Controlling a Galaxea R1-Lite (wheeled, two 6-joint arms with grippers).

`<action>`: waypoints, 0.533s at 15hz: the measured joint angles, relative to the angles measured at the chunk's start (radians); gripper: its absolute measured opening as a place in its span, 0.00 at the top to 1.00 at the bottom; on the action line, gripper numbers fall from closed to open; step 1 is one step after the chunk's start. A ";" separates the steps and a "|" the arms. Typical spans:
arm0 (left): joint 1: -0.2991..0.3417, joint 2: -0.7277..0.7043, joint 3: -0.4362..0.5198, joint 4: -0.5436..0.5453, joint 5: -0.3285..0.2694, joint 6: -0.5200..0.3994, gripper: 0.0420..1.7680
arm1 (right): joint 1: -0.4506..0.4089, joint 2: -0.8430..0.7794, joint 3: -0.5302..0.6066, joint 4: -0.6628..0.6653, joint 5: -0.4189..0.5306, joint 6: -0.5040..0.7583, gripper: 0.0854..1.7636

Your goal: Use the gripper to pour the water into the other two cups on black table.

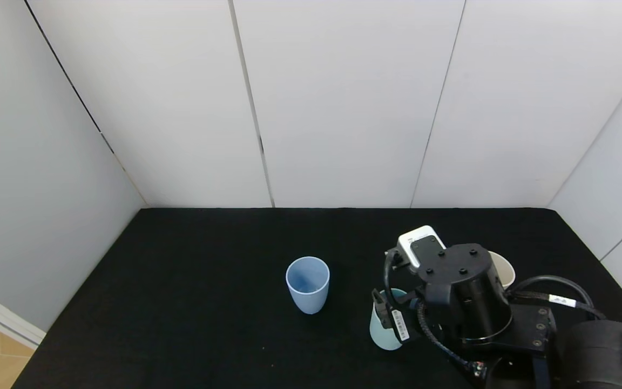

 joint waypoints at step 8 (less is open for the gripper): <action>0.000 0.000 0.000 0.000 0.000 0.000 0.03 | 0.038 -0.341 0.296 -0.008 -0.093 0.002 0.04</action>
